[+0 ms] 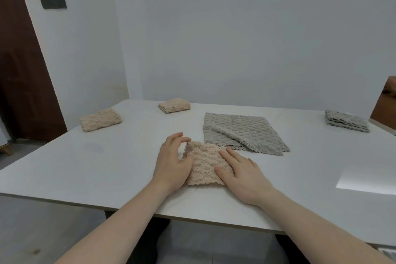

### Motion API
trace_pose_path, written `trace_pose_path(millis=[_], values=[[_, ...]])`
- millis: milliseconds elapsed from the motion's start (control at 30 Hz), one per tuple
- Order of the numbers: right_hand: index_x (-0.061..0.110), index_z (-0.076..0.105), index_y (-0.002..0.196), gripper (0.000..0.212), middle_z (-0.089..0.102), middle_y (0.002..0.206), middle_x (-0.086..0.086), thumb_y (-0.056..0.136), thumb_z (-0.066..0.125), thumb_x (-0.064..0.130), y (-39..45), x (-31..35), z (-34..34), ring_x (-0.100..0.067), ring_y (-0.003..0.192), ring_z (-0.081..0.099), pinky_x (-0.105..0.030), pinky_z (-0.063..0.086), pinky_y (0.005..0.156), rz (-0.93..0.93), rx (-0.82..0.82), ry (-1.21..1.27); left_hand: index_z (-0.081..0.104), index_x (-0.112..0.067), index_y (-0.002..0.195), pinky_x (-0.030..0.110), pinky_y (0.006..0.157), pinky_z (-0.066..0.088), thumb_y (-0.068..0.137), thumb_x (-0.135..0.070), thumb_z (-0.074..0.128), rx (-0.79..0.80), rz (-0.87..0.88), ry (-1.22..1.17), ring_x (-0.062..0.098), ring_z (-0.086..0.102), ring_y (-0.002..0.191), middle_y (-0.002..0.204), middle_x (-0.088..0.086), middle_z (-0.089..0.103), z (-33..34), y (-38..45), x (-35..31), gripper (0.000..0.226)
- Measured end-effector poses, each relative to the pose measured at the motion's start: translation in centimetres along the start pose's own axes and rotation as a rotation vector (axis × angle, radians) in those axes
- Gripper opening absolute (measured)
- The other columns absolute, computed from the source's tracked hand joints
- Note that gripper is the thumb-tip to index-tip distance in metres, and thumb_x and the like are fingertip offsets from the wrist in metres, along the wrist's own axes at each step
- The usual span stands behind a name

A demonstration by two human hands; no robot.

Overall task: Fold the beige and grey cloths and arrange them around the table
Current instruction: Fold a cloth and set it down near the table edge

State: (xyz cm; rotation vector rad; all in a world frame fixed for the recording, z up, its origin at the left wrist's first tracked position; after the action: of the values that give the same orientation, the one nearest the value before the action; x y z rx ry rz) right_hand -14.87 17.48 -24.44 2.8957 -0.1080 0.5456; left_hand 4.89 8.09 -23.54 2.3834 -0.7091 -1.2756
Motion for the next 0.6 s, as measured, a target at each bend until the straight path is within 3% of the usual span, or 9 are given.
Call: trace_pose_path(millis=[67,200,367,600], values=[[0.038,0.019,0.158,0.067,0.01,0.167,0.014,0.098,0.029,0.067,0.1,0.0,0.1,-0.006,0.152,0.01,-0.04,0.007,0.125,0.005,0.015,-0.015,0.051,-0.034,0.144,0.03,0.121,0.018,0.085,-0.039,0.052,0.173,0.048,0.03,0.005,0.025,0.146,0.158,-0.016,0.034,0.7,-0.2,-0.4,0.059],[0.038,0.015,0.159,0.069,0.007,0.167,0.014,0.097,0.027,0.067,0.3,-0.2,0.4,-0.006,0.152,0.008,-0.041,0.005,0.125,0.014,0.035,-0.039,0.027,-0.038,0.158,0.037,0.127,0.006,0.096,-0.061,0.034,0.461,0.015,0.351,0.009,0.008,0.155,0.168,-0.013,0.016,2.6,-0.5,-0.2,0.067],[0.037,0.013,0.159,0.071,0.007,0.167,0.015,0.097,0.024,0.069,0.4,-0.3,0.6,-0.007,0.153,0.007,-0.042,0.003,0.125,0.026,0.058,-0.055,0.006,-0.04,0.161,0.046,0.126,-0.006,0.099,-0.059,0.026,0.541,-0.06,0.499,0.014,0.002,0.157,0.17,-0.012,0.002,2.7,-0.6,-0.3,0.068],[0.033,0.006,0.16,0.074,0.003,0.167,0.014,0.097,0.02,0.068,0.3,-0.1,0.7,-0.008,0.154,0.003,-0.048,0.0,0.125,0.058,0.074,-0.085,0.0,-0.023,0.163,0.05,0.125,-0.012,0.096,-0.062,0.02,0.522,-0.126,0.582,0.015,-0.002,0.157,0.171,-0.002,0.0,2.6,-0.7,-0.6,0.081]])
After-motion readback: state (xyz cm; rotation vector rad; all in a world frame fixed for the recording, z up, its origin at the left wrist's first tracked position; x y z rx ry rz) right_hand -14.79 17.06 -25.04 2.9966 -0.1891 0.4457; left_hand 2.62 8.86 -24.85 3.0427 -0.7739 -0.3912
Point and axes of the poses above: each hand's wrist, its own y-axis towards the middle knuckle, its own z-axis out of the palm, x = y × z, the point moved 4 cm from there along y, towards the middle knuckle
